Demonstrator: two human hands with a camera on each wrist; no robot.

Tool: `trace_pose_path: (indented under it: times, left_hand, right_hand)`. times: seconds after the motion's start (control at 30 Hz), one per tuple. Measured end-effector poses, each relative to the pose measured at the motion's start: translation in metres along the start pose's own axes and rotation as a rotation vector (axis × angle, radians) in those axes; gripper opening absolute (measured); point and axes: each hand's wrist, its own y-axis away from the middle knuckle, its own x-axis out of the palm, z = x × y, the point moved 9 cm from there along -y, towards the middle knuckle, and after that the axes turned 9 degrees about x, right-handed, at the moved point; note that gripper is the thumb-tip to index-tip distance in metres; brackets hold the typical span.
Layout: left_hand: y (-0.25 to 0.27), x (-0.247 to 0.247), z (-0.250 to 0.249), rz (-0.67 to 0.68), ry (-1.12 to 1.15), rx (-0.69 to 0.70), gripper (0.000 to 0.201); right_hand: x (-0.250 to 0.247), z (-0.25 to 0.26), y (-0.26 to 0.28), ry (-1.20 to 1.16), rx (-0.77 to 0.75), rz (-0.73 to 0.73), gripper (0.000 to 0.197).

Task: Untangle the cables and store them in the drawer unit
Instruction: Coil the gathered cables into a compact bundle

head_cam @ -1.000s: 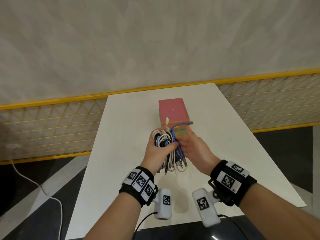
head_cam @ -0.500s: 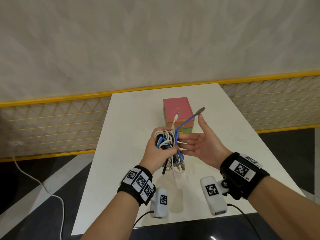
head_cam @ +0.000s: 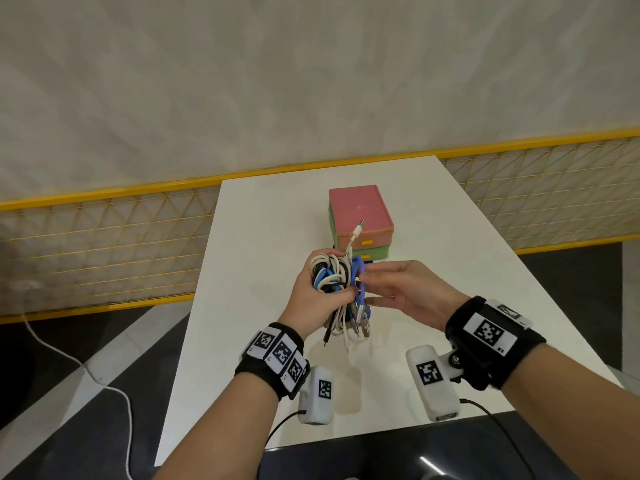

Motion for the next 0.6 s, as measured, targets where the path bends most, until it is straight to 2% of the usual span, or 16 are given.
trace_pose_path:
  times: [0.23,0.3,0.37,0.47,0.6]
  left_hand:
    - [-0.014,0.008,0.008,-0.06,0.026,-0.077,0.045]
    - [-0.02,0.02,0.006,-0.023,0.012,-0.089,0.05]
    - [-0.027,0.037,0.004,0.04,-0.003,-0.078,0.063]
    - [-0.037,0.053,0.004,0.047,-0.044,-0.067,0.081]
    - [-0.042,0.054,-0.005,-0.085,-0.174,0.002,0.059]
  right_hand:
    - [-0.02,0.01,-0.004,0.094,-0.128,-0.098,0.021]
    - [-0.033,0.015,-0.005,0.07,-0.141,-0.149,0.016]
    - [-0.046,0.018,-0.007,0.023,-0.132,-0.181,0.012]
    - [-0.058,0.02,-0.009,-0.051,-0.116,-0.166,0.01]
    - [-0.058,0.024,-0.008,-0.04,-0.11,0.017,0.016]
